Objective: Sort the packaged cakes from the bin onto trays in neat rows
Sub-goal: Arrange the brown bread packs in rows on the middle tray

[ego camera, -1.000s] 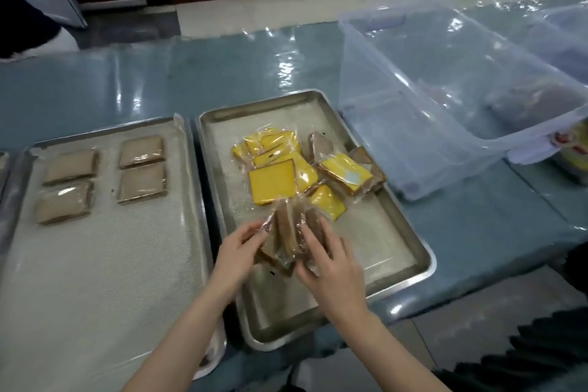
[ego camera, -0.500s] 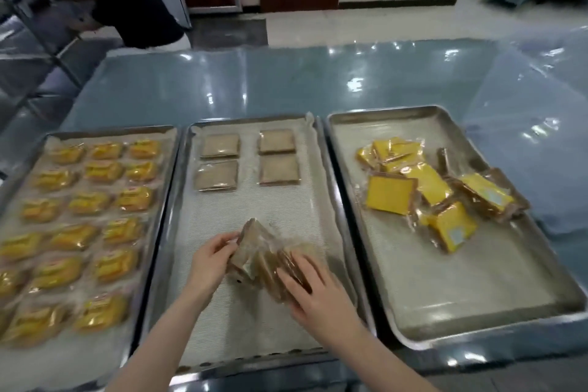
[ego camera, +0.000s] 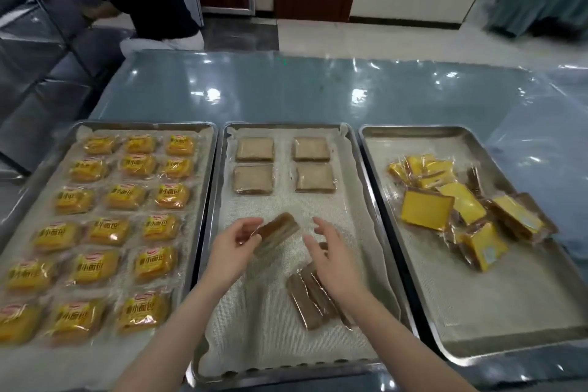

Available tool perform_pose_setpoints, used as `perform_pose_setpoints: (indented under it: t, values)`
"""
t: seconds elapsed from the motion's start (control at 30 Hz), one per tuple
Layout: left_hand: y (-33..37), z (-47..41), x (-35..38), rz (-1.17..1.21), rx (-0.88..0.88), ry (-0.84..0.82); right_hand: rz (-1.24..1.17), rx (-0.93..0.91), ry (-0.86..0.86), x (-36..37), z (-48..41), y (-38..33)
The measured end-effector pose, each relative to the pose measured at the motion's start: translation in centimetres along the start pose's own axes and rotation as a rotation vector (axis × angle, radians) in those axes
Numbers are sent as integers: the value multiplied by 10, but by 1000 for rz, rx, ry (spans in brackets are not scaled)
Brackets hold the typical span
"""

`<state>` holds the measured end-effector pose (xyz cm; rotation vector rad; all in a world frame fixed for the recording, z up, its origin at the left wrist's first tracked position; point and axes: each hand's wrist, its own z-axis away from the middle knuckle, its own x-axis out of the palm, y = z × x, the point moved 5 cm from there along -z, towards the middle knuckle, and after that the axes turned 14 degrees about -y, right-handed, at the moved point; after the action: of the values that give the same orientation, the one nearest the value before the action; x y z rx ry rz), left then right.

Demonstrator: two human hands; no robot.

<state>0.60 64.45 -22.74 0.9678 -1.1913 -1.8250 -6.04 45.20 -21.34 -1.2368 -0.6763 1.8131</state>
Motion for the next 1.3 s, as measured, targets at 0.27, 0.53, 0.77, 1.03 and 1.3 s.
perform_pose_setpoints:
  t: [0.27,0.53,0.77,1.03,1.3]
  values:
    - [15,-3,1,-165,192,97,-931,185,-40,8,-56,-20]
    - [13,-26,-25,-93,118,134,-647,134,-143,-15,-88,-4]
    - [23,-66,-27,-300,148,-19,-428,-6,-348,-4,-123,-32]
    - [-19,-68,-43,233,-104,371,-274,131,-119,0,-127,1]
    - [-36,-61,-27,-204,-167,438,-651,205,80,25,-138,19]
